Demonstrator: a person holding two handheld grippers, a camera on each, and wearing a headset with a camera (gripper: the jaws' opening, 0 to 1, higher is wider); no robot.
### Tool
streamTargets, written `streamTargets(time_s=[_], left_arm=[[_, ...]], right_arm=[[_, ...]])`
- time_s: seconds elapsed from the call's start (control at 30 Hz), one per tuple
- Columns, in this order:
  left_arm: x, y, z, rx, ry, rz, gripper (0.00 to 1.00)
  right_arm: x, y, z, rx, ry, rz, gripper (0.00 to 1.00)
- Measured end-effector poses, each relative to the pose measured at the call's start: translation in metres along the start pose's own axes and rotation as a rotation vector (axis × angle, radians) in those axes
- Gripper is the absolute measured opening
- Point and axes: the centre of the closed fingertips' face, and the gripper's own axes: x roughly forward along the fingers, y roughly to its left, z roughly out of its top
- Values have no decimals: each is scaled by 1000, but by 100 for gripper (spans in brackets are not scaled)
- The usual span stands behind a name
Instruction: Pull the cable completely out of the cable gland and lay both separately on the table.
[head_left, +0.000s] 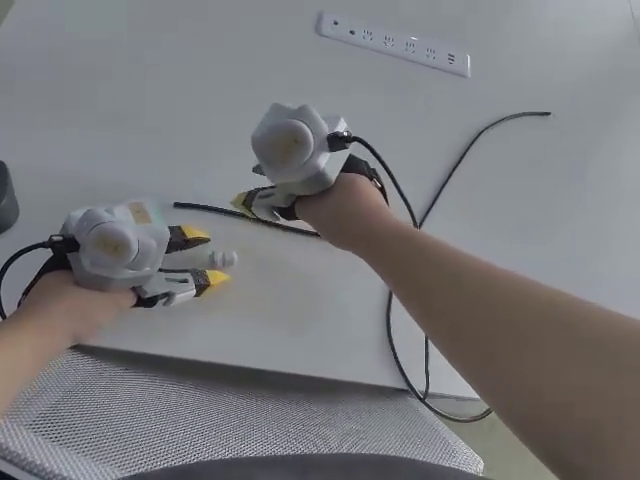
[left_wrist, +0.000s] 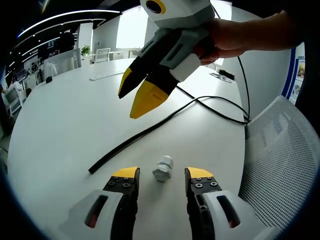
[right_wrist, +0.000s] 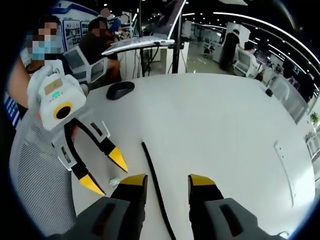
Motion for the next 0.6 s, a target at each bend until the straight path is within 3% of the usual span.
streamTargets(time_s=[0.23, 0.6], left_arm=[[-12, 1, 10, -16, -20, 22, 44], [-47, 9, 17, -32, -42, 74, 52]], right_arm=[[-38, -1, -3, 75, -86, -31, 35], [-110, -8, -21, 205, -223, -147, 46]])
